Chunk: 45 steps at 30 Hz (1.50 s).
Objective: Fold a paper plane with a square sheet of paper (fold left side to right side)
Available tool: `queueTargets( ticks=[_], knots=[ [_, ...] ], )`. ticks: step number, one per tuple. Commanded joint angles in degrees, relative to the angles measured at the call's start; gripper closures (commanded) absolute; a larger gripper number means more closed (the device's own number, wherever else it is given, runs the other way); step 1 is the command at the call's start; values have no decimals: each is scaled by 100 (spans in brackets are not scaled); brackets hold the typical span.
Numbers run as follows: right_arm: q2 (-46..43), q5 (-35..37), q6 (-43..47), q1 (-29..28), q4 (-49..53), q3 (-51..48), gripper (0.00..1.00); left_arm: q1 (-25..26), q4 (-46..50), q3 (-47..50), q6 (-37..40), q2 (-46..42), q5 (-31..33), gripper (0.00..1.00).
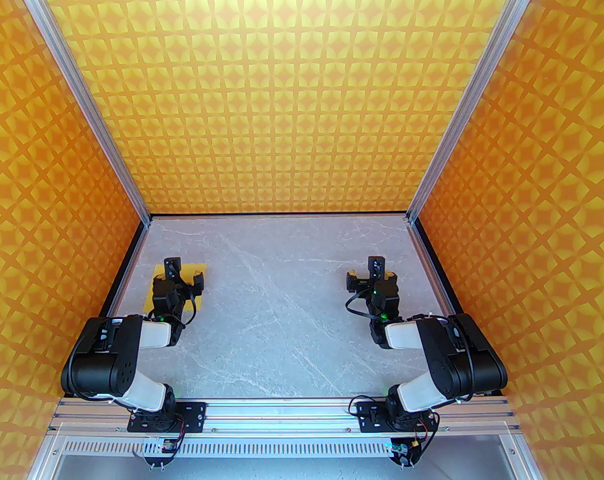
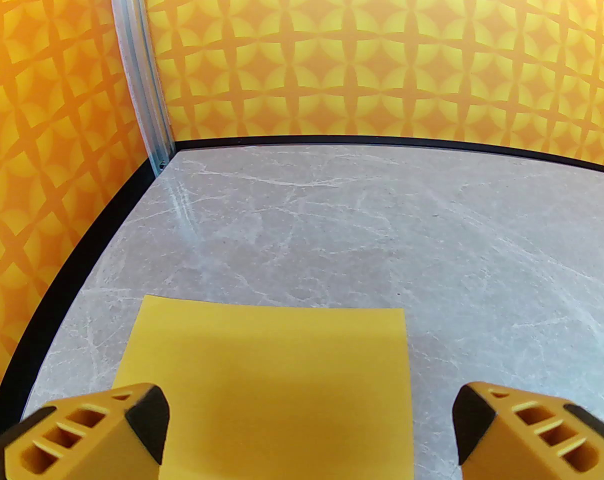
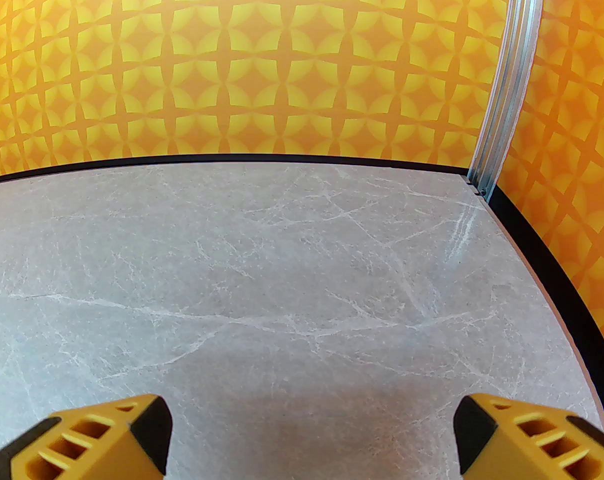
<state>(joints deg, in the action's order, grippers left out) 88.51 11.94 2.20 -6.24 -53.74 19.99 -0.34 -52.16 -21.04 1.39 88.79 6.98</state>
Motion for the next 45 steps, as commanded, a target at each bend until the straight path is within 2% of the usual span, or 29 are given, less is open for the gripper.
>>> queueTargets(
  ticks=[1, 32, 36, 38, 40, 43, 45],
  knots=[
    [5, -87, -18, 18, 47, 110, 1, -36, -84, 4, 89, 6, -154, 1],
    [0, -87, -23, 18, 56, 112, 1, -106, 58, -57, -12, -18, -162, 1],
    [-9, -72, -26, 18, 45, 102, 1, -131, 345, -124, -45, -242, -153, 1],
    [-8, -5, -44, 18, 7, 87, 1, -138, 678, -197, -80, -485, -77, 1],
    [-43, 63, -53, 18, -146, 5, 1, -139, 1475, -444, -118, -870, -13, 1],
    [-426, 385, -168, 18, -57, -132, 1, -221, 3918, -1509, -762, -1450, 60, 1],
    [-977, 592, -238, 18, 613, -34, 1, -297, 5592, -2473, -1240, -1435, 59, 1]
  ],
)
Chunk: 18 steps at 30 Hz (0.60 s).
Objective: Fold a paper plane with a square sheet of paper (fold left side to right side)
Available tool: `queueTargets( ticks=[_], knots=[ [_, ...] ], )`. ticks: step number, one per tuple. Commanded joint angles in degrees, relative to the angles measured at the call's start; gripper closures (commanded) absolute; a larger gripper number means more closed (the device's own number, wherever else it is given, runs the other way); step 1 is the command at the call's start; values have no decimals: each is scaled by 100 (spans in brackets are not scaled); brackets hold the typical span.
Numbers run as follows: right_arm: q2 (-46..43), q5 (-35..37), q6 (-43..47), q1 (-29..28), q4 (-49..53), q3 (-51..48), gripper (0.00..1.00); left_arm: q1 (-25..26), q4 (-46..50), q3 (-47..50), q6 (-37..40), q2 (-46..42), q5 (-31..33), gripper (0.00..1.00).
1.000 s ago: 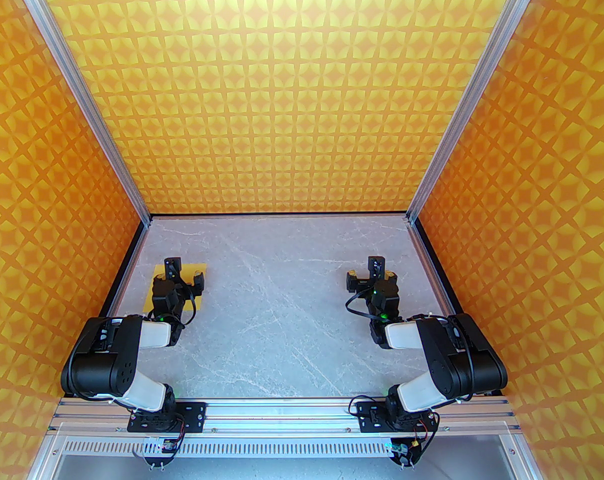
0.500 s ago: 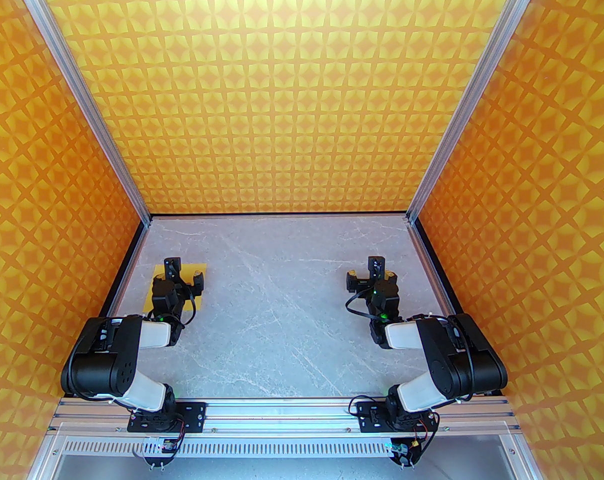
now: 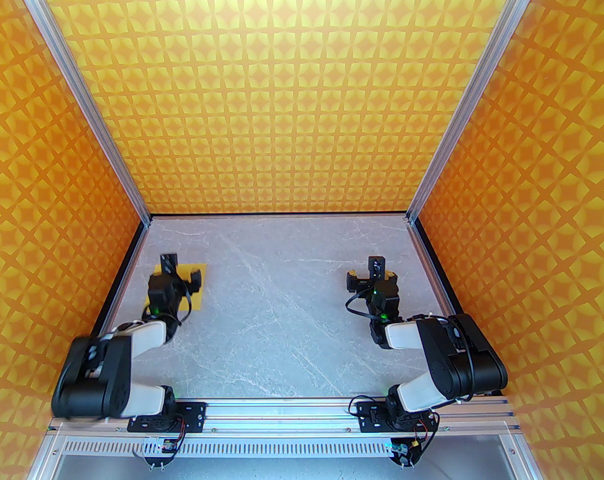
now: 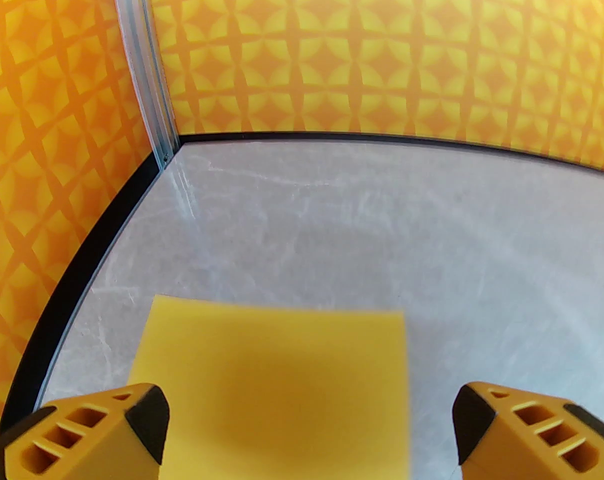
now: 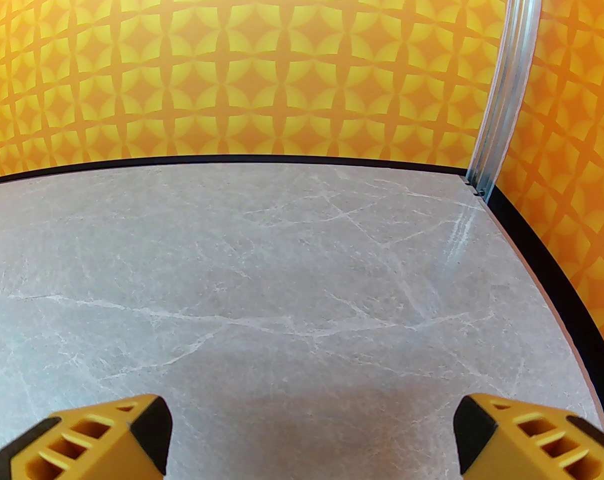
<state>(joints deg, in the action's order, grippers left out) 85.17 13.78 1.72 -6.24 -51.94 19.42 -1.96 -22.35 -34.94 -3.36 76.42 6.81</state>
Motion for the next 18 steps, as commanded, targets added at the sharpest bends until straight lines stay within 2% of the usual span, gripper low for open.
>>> queueTargets(
  ticks=[1, 3, 5, 7, 14, 18],
  knots=[
    [-1005, 571, -342, 18, 1182, 224, 1, -138, 3329, -1625, -981, -100, 79, 1],
    [-1507, 1116, -1210, 35, 3235, 999, 1, -138, 4452, -2457, -1418, 164, -43, 1],
    [-1657, 1474, -2290, 38, 4970, 1872, 1, -138, 5185, -3037, -1677, 509, -221, 1],
    [-1704, 1019, -2568, 35, 5992, 2518, 1, -138, 5255, -3131, -1782, 721, -345, 1],
    [-2003, -1412, -2774, 21, 6223, 3157, 1, -131, 4794, -3103, -2147, 1755, -1144, 1],
    [-2163, -1805, -2896, -16, 6238, 3252, 1, -130, 4369, -2914, -2544, 2254, -1405, 1]
  ],
)
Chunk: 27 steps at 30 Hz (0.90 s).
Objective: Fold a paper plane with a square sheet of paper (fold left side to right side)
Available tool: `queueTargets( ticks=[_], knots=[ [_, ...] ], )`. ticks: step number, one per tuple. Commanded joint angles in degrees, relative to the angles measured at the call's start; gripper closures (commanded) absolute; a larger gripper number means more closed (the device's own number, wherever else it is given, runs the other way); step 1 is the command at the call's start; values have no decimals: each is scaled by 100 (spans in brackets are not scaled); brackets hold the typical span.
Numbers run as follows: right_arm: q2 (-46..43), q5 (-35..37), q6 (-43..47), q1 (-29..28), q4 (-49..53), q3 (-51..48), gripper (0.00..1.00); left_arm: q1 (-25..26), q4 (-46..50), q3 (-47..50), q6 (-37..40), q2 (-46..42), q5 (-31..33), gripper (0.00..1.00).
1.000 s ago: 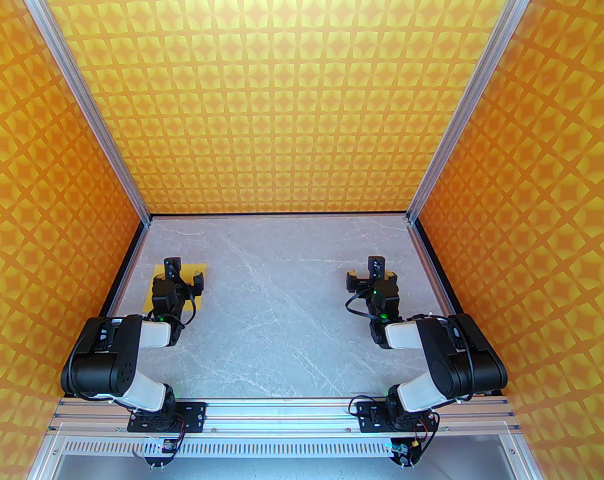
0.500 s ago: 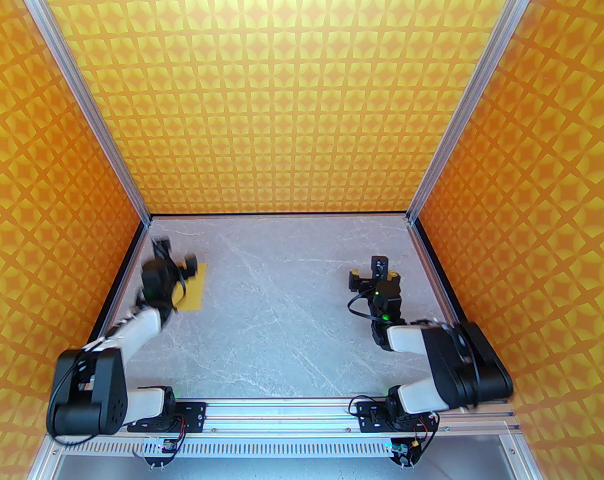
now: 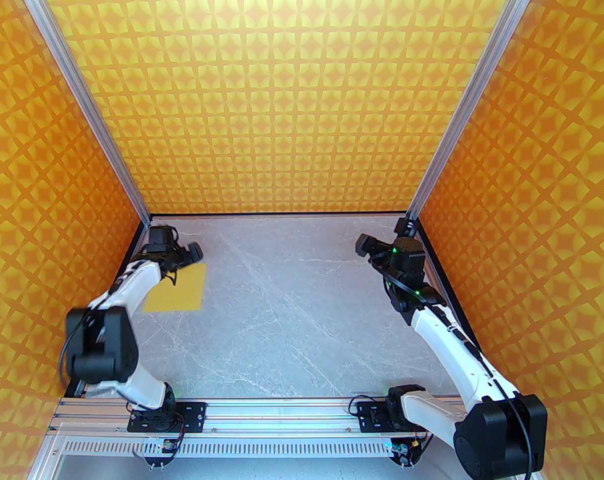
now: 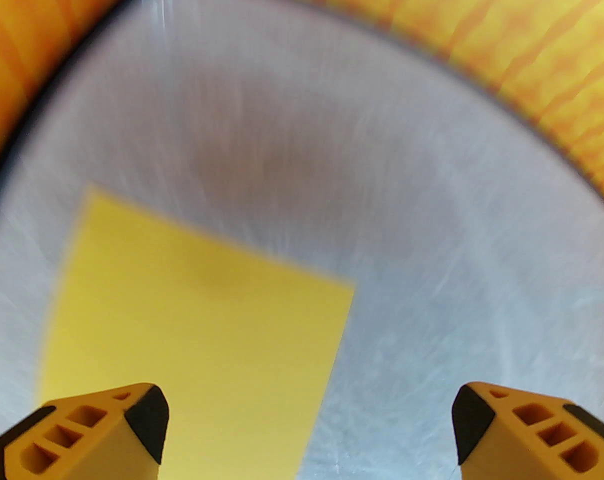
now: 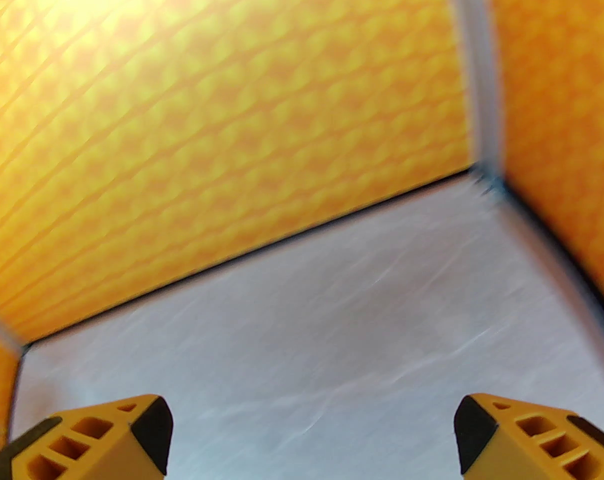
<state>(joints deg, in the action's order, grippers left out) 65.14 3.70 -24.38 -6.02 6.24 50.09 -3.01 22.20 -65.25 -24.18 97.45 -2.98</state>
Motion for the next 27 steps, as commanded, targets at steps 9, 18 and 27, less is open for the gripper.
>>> queueTargets(
  ticks=[9, 18, 27],
  knots=[
    [-458, -958, -160, -192, 638, 82, 1, 122, -746, 687, -1114, 599, -1069, 1],
    [-338, -1036, -16, -265, 683, 135, 1, 1481, -1792, 1291, -2467, 630, -1302, 1],
    [-166, -1188, 30, -333, 852, 180, 1, 3500, -2817, 717, -4132, 1191, -918, 1]
  ],
)
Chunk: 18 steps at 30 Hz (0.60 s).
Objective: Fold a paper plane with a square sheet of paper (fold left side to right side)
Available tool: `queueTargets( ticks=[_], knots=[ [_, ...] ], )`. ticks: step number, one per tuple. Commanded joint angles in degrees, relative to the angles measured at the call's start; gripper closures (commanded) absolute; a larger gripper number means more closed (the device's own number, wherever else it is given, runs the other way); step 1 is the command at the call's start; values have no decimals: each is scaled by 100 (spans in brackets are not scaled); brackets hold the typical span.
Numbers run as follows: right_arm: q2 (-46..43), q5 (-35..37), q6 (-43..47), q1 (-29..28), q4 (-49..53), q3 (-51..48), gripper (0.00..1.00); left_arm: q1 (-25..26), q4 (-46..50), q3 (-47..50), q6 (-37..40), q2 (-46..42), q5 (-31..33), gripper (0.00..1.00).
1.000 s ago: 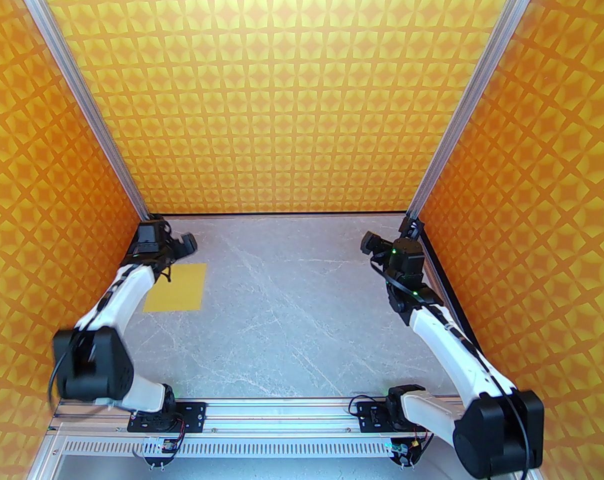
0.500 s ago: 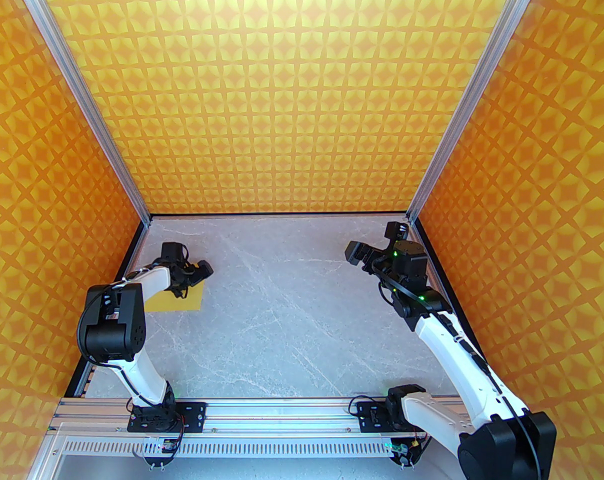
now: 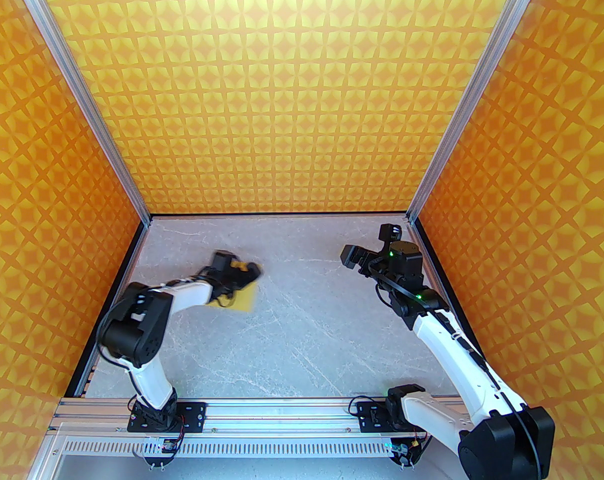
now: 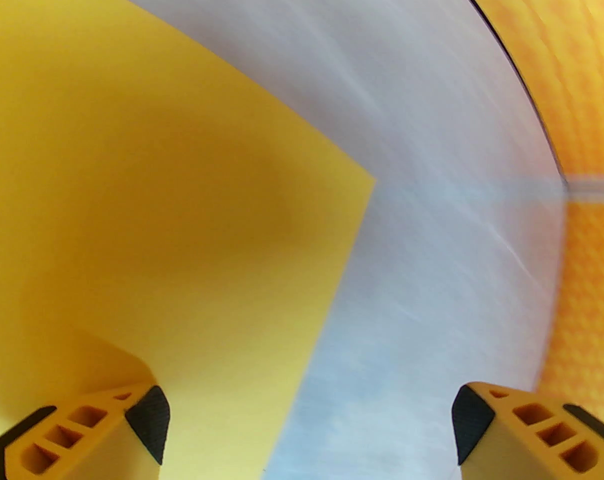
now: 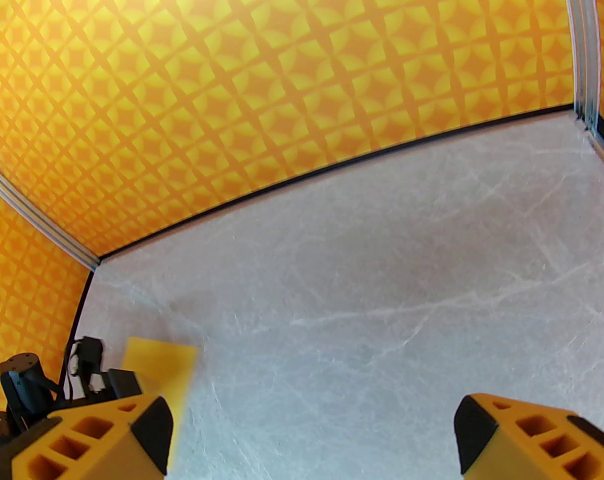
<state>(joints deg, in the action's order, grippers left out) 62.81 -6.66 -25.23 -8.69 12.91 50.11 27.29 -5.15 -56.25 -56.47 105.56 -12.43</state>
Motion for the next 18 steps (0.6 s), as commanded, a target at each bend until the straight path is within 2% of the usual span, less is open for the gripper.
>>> queueTargets(
  ticks=[1, 4, 8, 14, 17, 18],
  knots=[
    [95, -147, 155, -88, 269, 216, 1, 650, -108, -331, -996, 445, 116, 1],
    [254, 40, 190, -218, 663, 397, 1, 1004, 40, -788, -1077, 518, 421, 1],
    [593, 138, 88, -527, 1172, 622, 1, 1007, 337, -1051, -881, 265, 619, 1],
    [1037, 3, -435, -1130, 876, 395, 1, 776, 1574, -1205, 483, -481, 1055, 1],
    [1386, -24, -795, -1513, 569, 356, 22, 489, 1972, -971, 1123, -966, 1194, 1],
    [1542, -35, -930, -1653, 455, 370, 35, 348, 2007, -834, 1293, -1152, 1204, 1]
  ],
)
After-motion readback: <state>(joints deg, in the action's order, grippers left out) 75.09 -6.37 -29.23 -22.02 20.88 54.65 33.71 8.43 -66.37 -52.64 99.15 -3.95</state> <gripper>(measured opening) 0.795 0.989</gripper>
